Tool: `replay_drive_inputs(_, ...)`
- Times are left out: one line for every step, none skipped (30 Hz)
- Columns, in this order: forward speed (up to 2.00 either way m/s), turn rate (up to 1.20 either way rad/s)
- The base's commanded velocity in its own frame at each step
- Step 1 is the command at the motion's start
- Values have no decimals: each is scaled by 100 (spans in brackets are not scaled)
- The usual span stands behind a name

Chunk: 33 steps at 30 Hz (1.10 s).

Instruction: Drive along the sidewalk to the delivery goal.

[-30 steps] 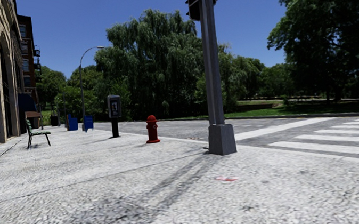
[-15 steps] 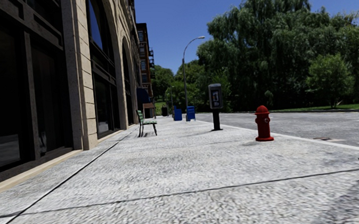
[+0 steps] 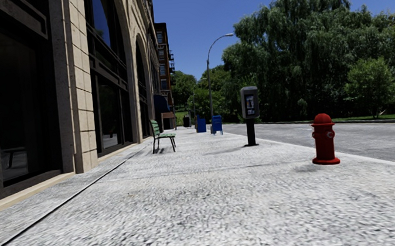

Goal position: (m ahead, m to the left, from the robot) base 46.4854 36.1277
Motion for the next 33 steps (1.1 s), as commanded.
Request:
replay_drive_inputs(200,-12)
replay_drive_inputs(200,-11)
replay_drive_inputs(200,-4)
replay_drive_inputs(200,-3)
replay_drive_inputs(200,-2)
replay_drive_inputs(200,-2)
replay_drive_inputs(200,-1)
replay_drive_inputs(200,-1)
replay_drive_inputs(200,-1)
replay_drive_inputs(200,-1)
replay_drive_inputs(200,-1)
replay_drive_inputs(200,-1)
replay_drive_inputs(200,-20)
replay_drive_inputs(200,-59)
replay_drive_inputs(200,-69)
replay_drive_inputs(200,-69)
replay_drive_inputs(200,-71)
replay_drive_inputs(200,-23)
replay_drive_inputs(200,-4)
replay_drive_inputs(200,0)
replay_drive_inputs(200,0)
replay_drive_inputs(200,0)
replay_drive_inputs(200,0)
replay_drive_inputs(200,0)
replay_drive_inputs(200,0)
replay_drive_inputs(200,0)
replay_drive_inputs(200,0)
replay_drive_inputs(200,0)
replay_drive_inputs(200,0)
replay_drive_inputs(200,0)
replay_drive_inputs(200,0)
replay_drive_inputs(200,0)
replay_drive_inputs(200,0)
